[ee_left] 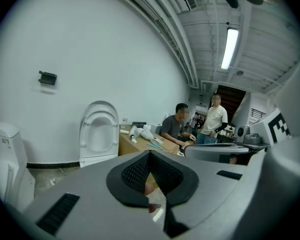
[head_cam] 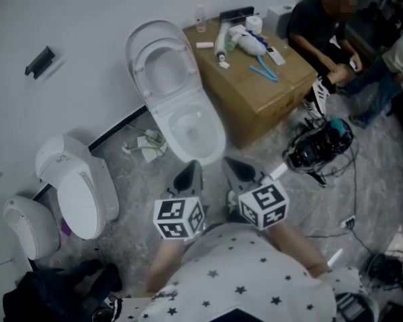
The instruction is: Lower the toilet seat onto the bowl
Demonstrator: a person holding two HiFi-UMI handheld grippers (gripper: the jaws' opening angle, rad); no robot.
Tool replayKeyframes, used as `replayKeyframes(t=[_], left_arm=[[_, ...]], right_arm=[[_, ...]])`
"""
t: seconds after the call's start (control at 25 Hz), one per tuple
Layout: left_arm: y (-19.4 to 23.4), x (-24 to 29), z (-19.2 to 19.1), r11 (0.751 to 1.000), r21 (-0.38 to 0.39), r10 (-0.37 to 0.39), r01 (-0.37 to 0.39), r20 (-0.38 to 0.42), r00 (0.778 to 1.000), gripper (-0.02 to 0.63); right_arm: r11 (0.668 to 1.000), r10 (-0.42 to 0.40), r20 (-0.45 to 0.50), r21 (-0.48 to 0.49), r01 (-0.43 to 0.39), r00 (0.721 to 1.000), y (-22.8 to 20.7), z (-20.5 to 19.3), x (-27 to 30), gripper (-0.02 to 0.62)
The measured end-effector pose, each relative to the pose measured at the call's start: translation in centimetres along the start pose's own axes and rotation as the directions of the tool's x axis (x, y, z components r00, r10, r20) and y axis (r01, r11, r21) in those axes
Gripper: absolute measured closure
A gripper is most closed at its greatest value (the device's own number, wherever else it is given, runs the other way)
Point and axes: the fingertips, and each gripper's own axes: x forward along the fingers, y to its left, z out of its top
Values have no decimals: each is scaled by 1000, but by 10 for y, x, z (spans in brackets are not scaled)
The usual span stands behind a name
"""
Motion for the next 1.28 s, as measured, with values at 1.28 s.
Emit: replayKeyframes(t=[1.28], left_arm=[[40, 92, 41, 950, -121, 295, -288, 41, 955, 608]], right_arm=[[976, 206, -56, -55, -209, 977, -102, 37, 83, 588]])
